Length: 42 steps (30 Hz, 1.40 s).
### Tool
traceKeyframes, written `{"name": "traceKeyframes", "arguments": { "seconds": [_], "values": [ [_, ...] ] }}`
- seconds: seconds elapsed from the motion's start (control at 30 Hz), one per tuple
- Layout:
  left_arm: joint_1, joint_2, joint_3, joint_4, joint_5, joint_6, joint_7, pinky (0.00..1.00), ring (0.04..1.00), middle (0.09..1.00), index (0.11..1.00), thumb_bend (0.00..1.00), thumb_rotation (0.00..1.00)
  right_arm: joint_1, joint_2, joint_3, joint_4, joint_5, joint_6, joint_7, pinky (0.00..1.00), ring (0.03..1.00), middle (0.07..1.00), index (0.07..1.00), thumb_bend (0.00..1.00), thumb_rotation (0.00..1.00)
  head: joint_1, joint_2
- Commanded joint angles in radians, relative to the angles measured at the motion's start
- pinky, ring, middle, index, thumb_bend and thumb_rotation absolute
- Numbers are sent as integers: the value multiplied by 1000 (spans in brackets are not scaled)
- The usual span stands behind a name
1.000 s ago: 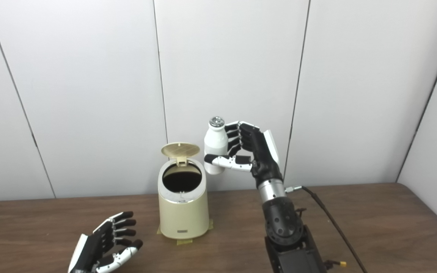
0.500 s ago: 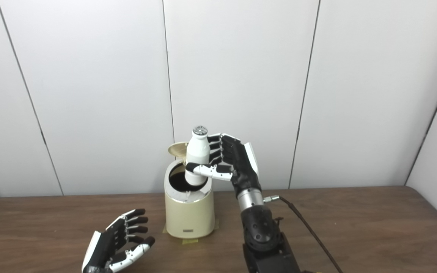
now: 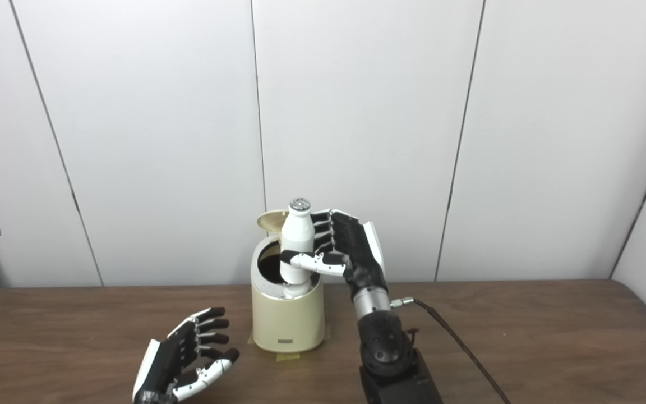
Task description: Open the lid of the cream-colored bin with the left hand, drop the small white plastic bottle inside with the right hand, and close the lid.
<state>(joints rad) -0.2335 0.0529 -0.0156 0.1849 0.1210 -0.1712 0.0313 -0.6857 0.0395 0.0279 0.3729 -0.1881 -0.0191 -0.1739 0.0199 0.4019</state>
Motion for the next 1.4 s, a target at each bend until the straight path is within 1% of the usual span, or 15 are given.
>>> {"name": "traceKeyframes", "arguments": {
  "seconds": [0.0, 0.27, 0.37, 0.6, 0.8, 0.93, 1.07, 1.27, 1.37],
  "values": [
    [-31, -7, -6, -37, 16, -9, 11, 575, 675, 742, 800, 614, 85, -75, -1, 1, -3, -10, -36, -15, 317, 399, 486, 513, 518, 0, 4, 3],
    [-28, -14, -8, -48, 35, 2, 19, 584, 682, 745, 803, 611, 107, -106, -5, 12, 63, -10, -62, -23, 310, 389, 488, 528, 515, 0, 17, 12],
    [-26, -16, -10, -52, 36, 4, 19, 578, 678, 742, 804, 611, 112, -121, -4, 13, 99, -4, -83, -25, 308, 386, 488, 532, 514, 0, 21, 13],
    [-16, -24, -13, -75, 35, 23, 16, 584, 683, 745, 805, 603, 89, -158, 2, 13, 174, 12, -133, -25, 292, 382, 493, 533, 513, 0, 34, 22],
    [-13, -31, -15, -88, 33, 36, 15, 566, 673, 742, 805, 609, 73, -182, 1, 11, 229, 18, -175, -28, 282, 378, 490, 534, 513, 0, 39, 28],
    [-12, -31, -15, -96, 36, 44, 16, 575, 678, 744, 803, 613, 78, -182, -2, 12, 252, 20, -196, -25, 286, 381, 491, 531, 513, 0, 40, 32],
    [-11, -30, -14, -98, 31, 49, 13, 571, 678, 743, 800, 615, 61, -177, -12, 23, 271, 6, -239, -24, 286, 381, 489, 531, 513, 0, 38, 35],
    [-9, -26, -17, -106, 37, 56, 12, 563, 673, 743, 800, 615, 71, -163, -22, 29, 274, -6, -256, -28, 300, 385, 488, 528, 514, 0, 35, 41],
    [-7, -25, -17, -109, 36, 59, 11, 563, 674, 744, 801, 612, 70, -156, -32, 41, 273, -25, -264, -29, 306, 390, 486, 526, 515, 0, 35, 44]
  ]
}}
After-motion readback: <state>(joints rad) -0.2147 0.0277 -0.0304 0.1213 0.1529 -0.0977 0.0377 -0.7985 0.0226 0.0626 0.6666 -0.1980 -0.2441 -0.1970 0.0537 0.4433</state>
